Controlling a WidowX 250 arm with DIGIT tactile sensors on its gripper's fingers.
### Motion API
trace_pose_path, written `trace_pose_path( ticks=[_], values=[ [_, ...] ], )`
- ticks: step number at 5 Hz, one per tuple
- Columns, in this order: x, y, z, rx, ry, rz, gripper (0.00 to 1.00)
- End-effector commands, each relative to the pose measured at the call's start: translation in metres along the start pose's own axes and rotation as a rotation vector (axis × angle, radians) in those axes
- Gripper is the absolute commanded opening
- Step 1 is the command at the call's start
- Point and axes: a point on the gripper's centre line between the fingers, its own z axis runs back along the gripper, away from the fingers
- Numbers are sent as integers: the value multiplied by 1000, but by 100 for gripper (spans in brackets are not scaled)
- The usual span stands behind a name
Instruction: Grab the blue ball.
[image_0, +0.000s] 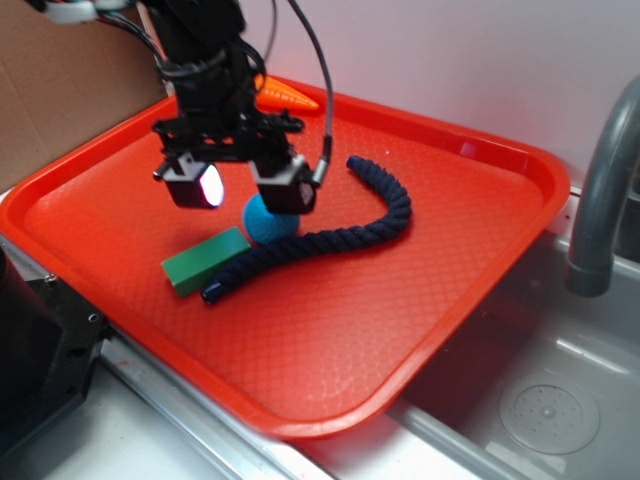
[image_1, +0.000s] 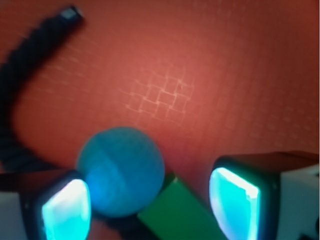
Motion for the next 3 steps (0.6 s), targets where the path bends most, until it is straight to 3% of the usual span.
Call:
trace_pose_path(
  ticks=[1, 2, 3],
  values=[
    [12, -14, -3, 16, -3, -18, 91],
    [13, -16, -9, 15, 37, -2, 0],
    [12, -15, -10, 15, 57, 2, 0]
  ],
)
